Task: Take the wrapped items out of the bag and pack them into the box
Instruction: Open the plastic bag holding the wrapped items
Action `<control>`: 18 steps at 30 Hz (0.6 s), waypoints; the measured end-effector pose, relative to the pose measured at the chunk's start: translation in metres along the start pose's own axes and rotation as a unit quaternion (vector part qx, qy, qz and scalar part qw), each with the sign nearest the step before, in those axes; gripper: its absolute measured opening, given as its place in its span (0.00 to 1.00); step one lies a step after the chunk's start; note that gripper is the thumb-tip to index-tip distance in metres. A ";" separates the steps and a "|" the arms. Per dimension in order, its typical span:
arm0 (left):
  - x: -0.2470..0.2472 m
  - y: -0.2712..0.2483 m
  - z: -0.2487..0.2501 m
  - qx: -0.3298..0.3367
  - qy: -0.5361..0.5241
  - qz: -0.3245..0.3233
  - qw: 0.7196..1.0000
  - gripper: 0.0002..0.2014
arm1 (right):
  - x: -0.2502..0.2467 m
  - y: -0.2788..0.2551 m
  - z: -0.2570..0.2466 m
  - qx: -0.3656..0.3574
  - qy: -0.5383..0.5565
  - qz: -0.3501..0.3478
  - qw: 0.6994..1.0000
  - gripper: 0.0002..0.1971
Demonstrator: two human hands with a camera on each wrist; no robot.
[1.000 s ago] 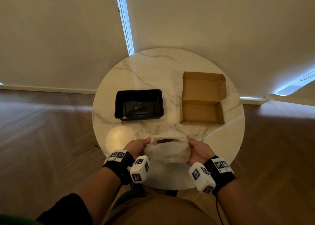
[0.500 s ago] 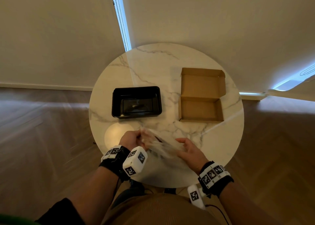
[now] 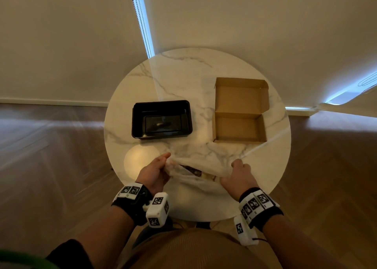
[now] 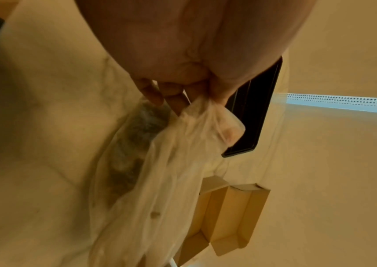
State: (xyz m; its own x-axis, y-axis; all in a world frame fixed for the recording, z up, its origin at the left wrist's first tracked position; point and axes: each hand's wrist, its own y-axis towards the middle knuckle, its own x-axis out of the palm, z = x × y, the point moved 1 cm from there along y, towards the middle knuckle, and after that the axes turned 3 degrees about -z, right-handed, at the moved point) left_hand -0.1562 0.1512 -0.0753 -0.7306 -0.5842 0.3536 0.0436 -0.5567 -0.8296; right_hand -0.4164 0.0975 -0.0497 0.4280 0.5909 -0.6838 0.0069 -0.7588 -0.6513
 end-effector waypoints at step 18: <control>-0.002 -0.005 0.009 -0.102 -0.044 0.031 0.993 0.07 | 0.003 -0.007 0.002 0.068 0.641 -0.090 0.760 0.07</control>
State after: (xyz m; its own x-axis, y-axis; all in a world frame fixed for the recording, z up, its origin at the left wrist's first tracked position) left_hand -0.1486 0.1495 -0.0683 -0.6674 -0.6682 0.3287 -0.0589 -0.3926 -0.9178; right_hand -0.4172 0.1047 -0.0479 0.9599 -0.1351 0.2455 0.1145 -0.6106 -0.7837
